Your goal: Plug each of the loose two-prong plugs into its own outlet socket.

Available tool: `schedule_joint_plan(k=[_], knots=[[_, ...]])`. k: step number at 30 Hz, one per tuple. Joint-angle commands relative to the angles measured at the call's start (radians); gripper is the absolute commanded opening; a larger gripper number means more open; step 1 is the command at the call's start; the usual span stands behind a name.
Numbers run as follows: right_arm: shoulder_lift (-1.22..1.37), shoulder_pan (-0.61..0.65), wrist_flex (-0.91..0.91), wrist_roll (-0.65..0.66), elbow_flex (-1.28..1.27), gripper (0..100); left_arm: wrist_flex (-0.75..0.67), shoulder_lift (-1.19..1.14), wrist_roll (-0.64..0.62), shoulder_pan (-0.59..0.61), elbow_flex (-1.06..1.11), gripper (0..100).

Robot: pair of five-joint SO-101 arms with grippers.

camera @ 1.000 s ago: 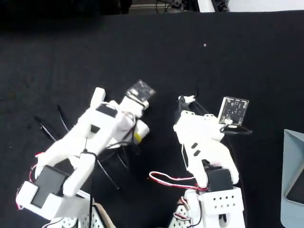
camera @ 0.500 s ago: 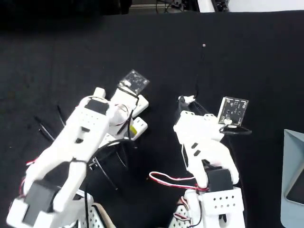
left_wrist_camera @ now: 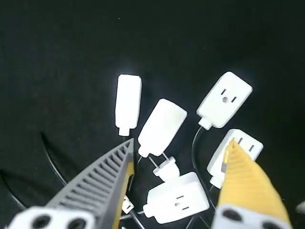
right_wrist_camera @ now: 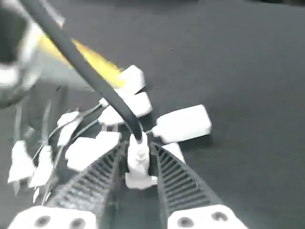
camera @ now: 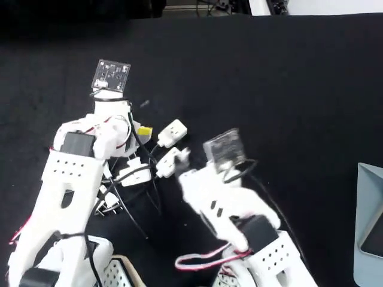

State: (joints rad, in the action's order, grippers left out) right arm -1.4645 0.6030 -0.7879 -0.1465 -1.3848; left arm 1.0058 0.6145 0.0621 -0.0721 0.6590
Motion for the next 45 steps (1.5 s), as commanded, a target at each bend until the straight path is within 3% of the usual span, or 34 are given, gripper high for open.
schedule_joint_plan(k=[1,16,20,23,26,30,37,45], knots=[[-0.007,0.091,-0.012,0.011,0.105,1.4,0.048,0.132,-0.006,-0.059,-0.059,29],[-0.005,0.114,-0.011,0.025,0.079,1.4,0.196,0.394,-0.005,-0.266,0.024,29],[-0.005,0.103,-0.012,0.021,0.079,1.4,0.192,0.43,-0.005,-0.133,0.03,29],[0.027,0.066,-0.012,0.023,0.087,1.4,0.195,0.436,-0.012,0.036,0.036,29],[0.139,0.026,-0.006,0.023,0.125,1.4,0.189,0.443,-0.012,0.194,0.097,29],[0.343,0.014,0.009,0.023,0.214,1.4,0.157,0.443,-0.012,0.311,0.209,29],[0.544,0.008,0.201,0.106,0.217,1.2,-0.002,0.445,-0.014,0.352,0.437,29],[0.653,-0.077,0.431,0.224,0.13,1.2,-0.015,0.445,-0.014,0.352,0.469,29]])
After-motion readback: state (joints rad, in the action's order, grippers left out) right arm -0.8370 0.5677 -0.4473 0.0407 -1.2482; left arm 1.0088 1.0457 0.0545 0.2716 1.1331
